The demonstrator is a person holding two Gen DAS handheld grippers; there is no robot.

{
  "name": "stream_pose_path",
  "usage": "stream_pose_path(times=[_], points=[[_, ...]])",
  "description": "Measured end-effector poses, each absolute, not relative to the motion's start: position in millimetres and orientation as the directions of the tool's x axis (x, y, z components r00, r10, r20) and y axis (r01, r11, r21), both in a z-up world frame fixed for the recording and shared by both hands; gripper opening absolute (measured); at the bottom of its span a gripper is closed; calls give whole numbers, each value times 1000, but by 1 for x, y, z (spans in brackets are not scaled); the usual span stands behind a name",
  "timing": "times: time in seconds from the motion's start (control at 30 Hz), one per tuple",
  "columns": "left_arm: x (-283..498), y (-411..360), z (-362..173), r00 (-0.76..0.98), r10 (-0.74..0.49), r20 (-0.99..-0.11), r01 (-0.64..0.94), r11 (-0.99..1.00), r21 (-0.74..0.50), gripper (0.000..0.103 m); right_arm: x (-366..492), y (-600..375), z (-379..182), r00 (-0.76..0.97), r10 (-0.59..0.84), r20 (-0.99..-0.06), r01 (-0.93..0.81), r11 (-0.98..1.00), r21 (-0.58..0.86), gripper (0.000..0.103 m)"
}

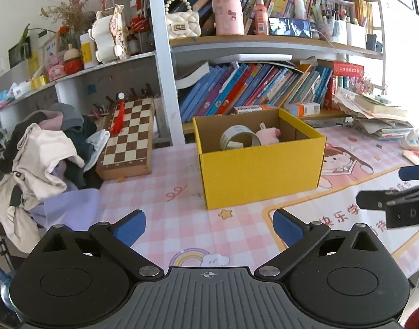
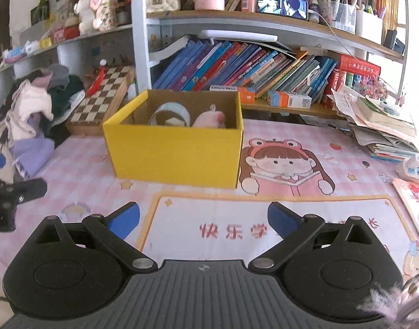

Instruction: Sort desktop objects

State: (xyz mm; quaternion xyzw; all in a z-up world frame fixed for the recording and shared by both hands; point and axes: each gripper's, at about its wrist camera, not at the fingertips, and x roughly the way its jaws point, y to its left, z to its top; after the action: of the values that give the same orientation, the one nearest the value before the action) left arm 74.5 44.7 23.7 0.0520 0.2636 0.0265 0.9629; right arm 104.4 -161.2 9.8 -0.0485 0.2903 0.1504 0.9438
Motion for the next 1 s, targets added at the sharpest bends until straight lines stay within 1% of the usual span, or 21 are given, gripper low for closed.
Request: stream_pose_path(times=[0.17,0.4,1.0], points=[[70,40,16,849,51,-526,9,994,110,102,91,-161,4,784,236,-574,-302,953,-20,103],[64,33,10,832,39,-553,42,990,133,102,83,-167,-5,770,214,-600,-267,964,1,103],[38,28,-4,783,10,-622,82,989,120,103,59,-162,-18,735,213,-644,-289,957,-12,103]])
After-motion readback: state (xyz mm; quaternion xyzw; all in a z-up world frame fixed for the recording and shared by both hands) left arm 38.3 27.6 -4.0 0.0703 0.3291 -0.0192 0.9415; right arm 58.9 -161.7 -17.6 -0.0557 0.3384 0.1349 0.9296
